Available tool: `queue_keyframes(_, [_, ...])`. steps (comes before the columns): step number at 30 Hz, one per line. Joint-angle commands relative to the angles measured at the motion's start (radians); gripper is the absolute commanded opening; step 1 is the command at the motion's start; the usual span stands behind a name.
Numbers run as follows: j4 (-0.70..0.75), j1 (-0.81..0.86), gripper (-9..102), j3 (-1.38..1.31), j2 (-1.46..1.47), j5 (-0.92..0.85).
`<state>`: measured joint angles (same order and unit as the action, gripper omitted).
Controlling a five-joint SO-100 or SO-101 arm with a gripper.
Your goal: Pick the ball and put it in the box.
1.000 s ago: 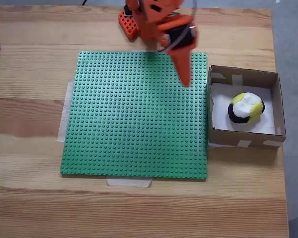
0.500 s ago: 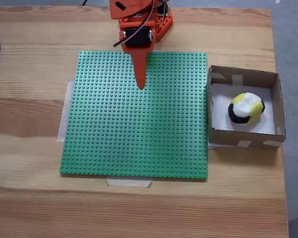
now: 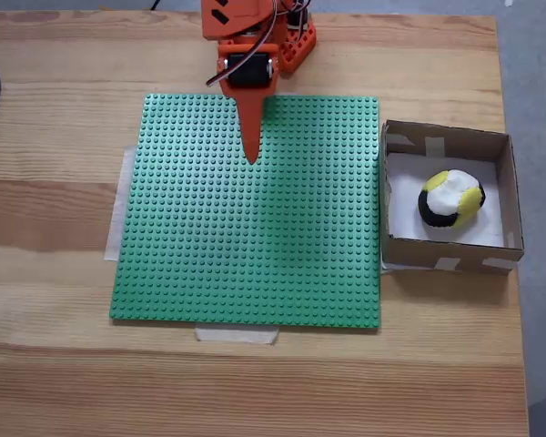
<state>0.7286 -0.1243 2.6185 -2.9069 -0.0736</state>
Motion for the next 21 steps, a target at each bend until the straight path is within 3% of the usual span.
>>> queue_keyframes(1, [-0.02, 0.008, -1, 0.038, -0.089, -0.005])
queue_keyframes(21, [-0.086, 0.066, -1, 0.367, -0.318, 0.003])
